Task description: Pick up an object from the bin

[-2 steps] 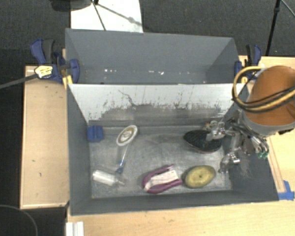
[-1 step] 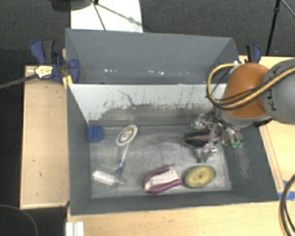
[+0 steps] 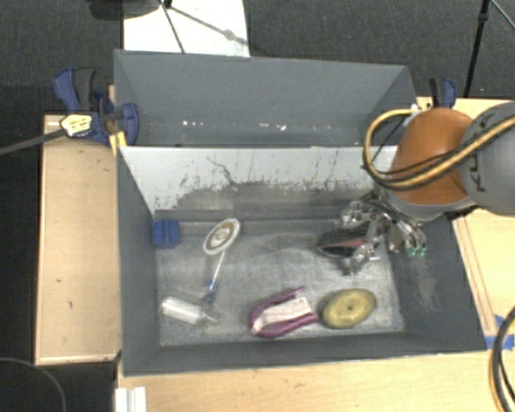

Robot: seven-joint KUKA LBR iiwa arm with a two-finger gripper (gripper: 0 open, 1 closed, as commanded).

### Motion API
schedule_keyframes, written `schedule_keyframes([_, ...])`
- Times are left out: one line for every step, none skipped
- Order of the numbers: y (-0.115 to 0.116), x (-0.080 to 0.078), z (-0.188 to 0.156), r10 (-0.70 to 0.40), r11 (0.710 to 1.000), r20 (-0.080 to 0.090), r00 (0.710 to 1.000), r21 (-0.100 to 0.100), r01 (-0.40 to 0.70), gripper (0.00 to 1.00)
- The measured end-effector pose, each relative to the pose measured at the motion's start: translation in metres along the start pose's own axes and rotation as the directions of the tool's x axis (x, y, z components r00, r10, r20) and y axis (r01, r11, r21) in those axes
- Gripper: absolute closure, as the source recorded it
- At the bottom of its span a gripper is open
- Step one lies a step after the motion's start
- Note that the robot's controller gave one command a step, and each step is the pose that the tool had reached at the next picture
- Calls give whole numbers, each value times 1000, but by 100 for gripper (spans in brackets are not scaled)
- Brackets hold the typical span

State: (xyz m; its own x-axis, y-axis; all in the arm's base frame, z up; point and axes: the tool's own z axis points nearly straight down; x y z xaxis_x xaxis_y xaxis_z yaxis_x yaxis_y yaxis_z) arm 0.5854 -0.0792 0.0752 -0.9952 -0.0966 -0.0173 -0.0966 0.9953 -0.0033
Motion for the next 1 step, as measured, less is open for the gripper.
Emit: schedule_keyframes([-11, 10, -138, -93, 996, -7, 996, -1, 93, 100])
